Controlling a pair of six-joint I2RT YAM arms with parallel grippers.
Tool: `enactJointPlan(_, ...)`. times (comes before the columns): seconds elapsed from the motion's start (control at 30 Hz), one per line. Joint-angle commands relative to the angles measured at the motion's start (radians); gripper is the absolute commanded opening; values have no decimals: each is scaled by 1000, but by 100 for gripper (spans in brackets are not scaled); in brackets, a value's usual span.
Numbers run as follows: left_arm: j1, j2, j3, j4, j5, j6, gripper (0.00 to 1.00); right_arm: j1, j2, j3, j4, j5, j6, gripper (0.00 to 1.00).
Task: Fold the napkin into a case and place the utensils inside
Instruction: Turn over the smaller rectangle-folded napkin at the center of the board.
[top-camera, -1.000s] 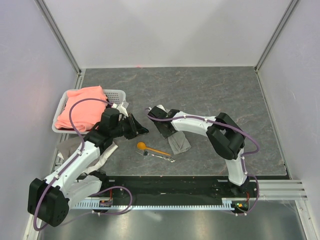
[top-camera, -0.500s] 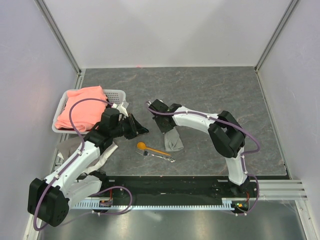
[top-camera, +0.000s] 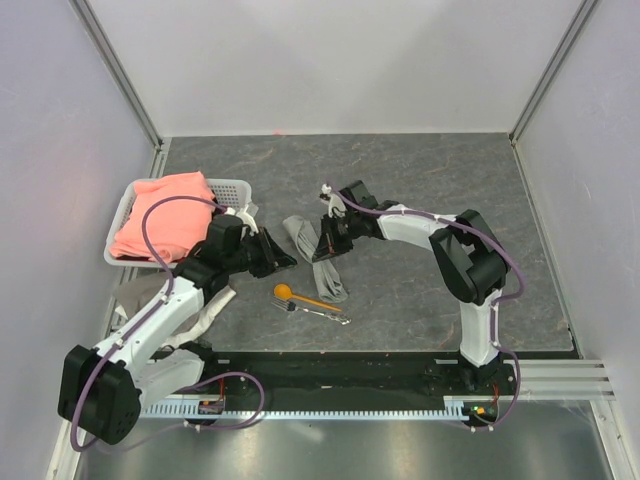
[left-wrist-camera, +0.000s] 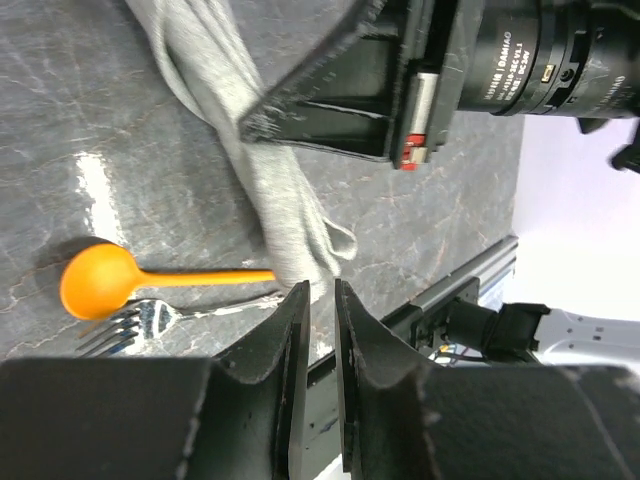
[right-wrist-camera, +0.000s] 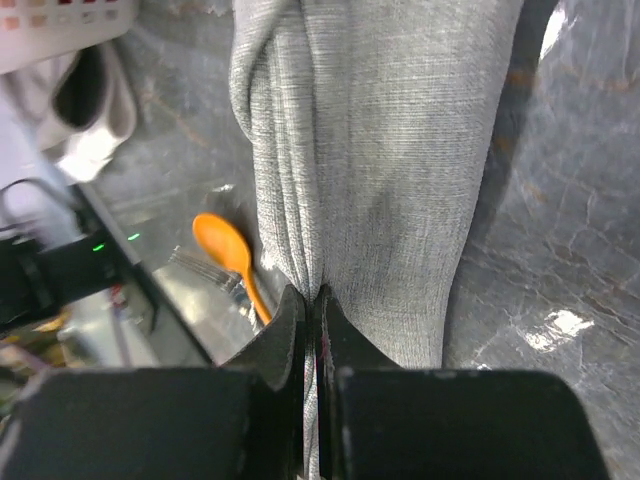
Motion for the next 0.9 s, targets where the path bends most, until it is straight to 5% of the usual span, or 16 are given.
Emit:
enactJointPlan(0.0, 1, 44, 62, 13, -32, -24, 22, -62, -15, -107, 262, -293, 109, 0)
enactJointPlan(0.4, -7, 217, 157, 84, -28, -33, 20, -243, -78, -371, 575, -478, 249, 2)
enactJointPlan(0.87, -13, 159, 139, 78, -72, -32, 19, -173, -126, -274, 592, -449, 312, 2)
